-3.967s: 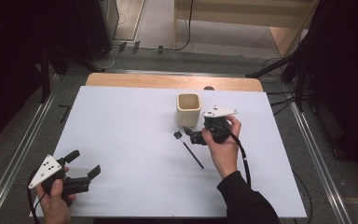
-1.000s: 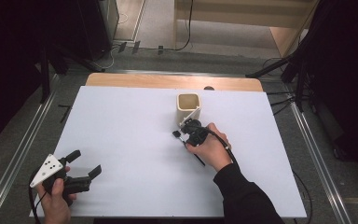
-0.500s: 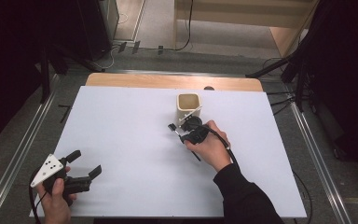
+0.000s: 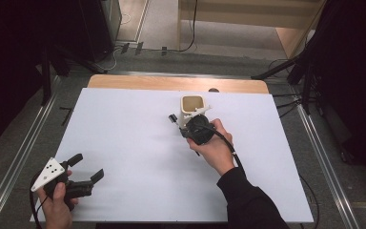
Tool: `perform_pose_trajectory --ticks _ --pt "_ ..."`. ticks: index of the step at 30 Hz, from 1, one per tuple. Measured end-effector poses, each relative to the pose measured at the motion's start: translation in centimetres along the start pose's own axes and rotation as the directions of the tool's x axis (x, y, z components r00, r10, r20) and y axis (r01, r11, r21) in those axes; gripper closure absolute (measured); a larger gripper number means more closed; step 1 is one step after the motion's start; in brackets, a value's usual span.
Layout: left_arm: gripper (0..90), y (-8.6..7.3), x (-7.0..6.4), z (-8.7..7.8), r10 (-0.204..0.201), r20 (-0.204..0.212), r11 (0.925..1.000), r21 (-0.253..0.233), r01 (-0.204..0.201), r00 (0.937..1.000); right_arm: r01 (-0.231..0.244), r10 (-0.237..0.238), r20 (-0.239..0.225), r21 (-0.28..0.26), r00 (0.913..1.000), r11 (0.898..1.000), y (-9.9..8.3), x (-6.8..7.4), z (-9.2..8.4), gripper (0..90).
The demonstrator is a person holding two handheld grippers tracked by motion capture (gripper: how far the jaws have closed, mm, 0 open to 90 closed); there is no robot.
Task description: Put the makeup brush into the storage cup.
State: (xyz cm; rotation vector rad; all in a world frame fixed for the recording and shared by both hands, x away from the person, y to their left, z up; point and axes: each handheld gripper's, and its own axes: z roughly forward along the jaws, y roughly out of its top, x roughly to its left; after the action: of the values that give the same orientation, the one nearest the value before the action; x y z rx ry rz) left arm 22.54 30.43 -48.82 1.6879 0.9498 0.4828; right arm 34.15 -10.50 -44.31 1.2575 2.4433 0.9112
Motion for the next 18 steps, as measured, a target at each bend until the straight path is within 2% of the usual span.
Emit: perform_pose_trajectory --ticks 1,2,7,10,15,18 --pt "0.0 0.0 0.0 0.0 0.001 0.000 1.0000 0.000 -0.001 1.0000 -0.001 0.001 0.002 -0.008 1.0000 1.000 0.0 0.0 -0.1 87.1" --pt "0.0 0.0 0.0 0.0 0.001 0.000 1.0000 0.000 -0.001 1.0000 0.001 -0.002 -0.005 -0.040 1.0000 0.999 0.1 0.1 -0.3 87.1" --pt "0.0 0.0 0.0 0.0 0.000 0.001 1.0000 0.000 0.000 1.0000 0.008 -0.010 -0.023 -0.077 0.9997 0.997 0.2 0.2 -0.6 87.1" --pt "0.0 0.0 0.0 0.0 0.000 0.001 1.0000 0.000 0.000 1.0000 0.006 -0.008 -0.017 -0.099 0.9998 0.995 0.3 0.2 -0.8 87.1" --pt "0.0 0.0 0.0 0.0 0.001 0.001 1.0000 0.000 -0.001 1.0000 -0.007 -0.001 -0.043 -0.179 0.9991 0.984 0.4 0.1 -1.4 87.1" --pt "0.0 0.0 0.0 0.0 0.001 0.001 1.0000 0.000 -0.001 1.0000 -0.011 0.000 -0.051 -0.208 0.9987 0.978 0.5 0.0 -1.7 87.1"
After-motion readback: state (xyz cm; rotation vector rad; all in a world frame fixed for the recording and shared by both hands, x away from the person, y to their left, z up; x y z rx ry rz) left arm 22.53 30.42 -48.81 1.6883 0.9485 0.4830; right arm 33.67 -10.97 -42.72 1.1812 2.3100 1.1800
